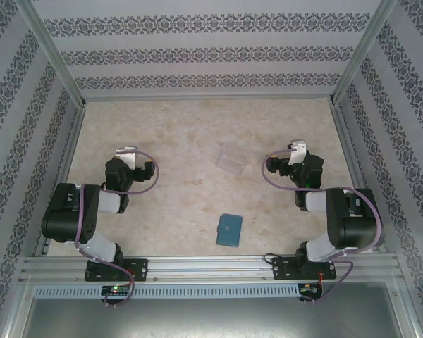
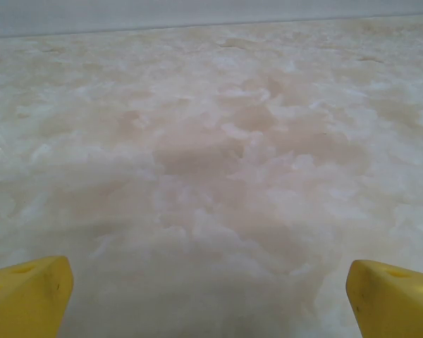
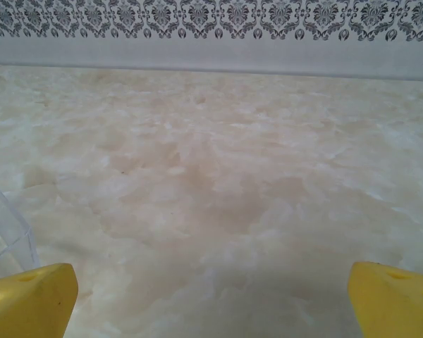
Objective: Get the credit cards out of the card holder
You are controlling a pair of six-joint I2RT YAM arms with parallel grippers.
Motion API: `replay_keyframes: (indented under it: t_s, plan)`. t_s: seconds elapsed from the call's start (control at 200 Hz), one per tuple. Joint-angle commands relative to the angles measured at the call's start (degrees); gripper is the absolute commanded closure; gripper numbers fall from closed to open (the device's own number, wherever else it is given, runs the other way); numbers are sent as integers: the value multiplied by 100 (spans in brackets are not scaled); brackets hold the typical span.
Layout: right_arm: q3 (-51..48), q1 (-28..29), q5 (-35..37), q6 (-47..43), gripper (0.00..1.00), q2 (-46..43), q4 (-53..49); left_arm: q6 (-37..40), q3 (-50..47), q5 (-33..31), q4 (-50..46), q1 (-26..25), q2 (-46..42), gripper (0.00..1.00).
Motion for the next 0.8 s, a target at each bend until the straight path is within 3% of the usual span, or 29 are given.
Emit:
replay_keyframes:
  t_s: [0.0, 0.635, 0.794]
  plan:
    - [-71, 2, -126, -82, 2, 31, 224, 57, -1, 52, 229, 67, -9, 0]
    - [-80, 4, -119, -68, 2, 26, 249, 38, 8, -3, 214, 67, -4, 0]
    - [-36, 2, 369, 92, 2, 43, 182, -9, 55, -126, 121, 65, -8, 0]
